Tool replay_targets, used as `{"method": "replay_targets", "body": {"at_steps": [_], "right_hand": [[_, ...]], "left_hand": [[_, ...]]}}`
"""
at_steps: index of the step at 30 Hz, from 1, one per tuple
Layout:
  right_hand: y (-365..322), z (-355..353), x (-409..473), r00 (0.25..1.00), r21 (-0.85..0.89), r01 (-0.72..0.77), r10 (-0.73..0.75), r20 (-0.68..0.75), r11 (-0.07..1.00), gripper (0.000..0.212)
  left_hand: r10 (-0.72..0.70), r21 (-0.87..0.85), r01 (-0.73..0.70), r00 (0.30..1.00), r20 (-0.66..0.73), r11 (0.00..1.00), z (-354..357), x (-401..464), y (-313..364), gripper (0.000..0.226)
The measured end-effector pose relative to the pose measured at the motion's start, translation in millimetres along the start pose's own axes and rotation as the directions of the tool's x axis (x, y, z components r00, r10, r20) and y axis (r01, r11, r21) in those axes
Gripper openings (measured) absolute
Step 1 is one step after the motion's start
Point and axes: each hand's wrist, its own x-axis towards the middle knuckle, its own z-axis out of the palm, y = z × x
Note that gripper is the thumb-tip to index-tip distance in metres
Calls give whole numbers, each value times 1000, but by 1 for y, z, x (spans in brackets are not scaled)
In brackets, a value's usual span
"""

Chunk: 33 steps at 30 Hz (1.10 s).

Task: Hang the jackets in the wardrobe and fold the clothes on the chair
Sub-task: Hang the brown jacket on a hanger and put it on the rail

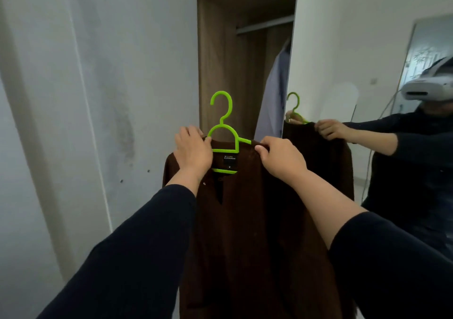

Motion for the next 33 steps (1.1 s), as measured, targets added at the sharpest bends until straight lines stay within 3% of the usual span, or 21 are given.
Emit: {"method": "replay_targets", "body": {"at_steps": [4,7,9,11,13,14,16,19,22,24,28,33], "right_hand": [[-8,25,36,993,-20,-118,118,-16,993,26],[-14,38,69,986,82,-161,158,42,983,24],[-18,45,95,972,170,-166,132,192,971,22],[-19,47,126,949,323,-279,208,238,904,28],[-18,45,156,929,469,-369,330,168,802,36],[-17,44,173,928,441,-361,363,83,822,41],[-14,43,204,924,325,-326,372,-86,887,49],[-11,41,249,897,114,-314,334,-291,943,57],[-3,35,289,841,-131,-383,286,-460,914,56],[5,27,318,801,-201,-399,233,-551,895,52],[27,16,366,801,-292,-441,225,-555,849,48],[48,10,400,797,-274,-475,277,-536,836,35]], "left_hand": [[17,-217,64,936,352,974,33,37,49,54],[-39,-361,260,853,520,896,55,75,66,51],[-32,-372,307,806,591,876,66,102,61,46],[-13,-372,301,791,612,878,78,133,51,49],[42,-365,264,758,651,893,89,162,45,44],[82,-367,234,737,671,900,93,175,45,37],[165,-380,147,719,675,913,101,201,49,24],[258,-395,-7,767,588,919,112,246,61,34],[313,-430,-80,803,507,899,126,293,82,36],[343,-455,-111,816,466,883,135,322,99,33],[382,-529,-114,816,433,841,154,368,131,34],[397,-599,-128,852,342,790,174,416,164,32]]}}
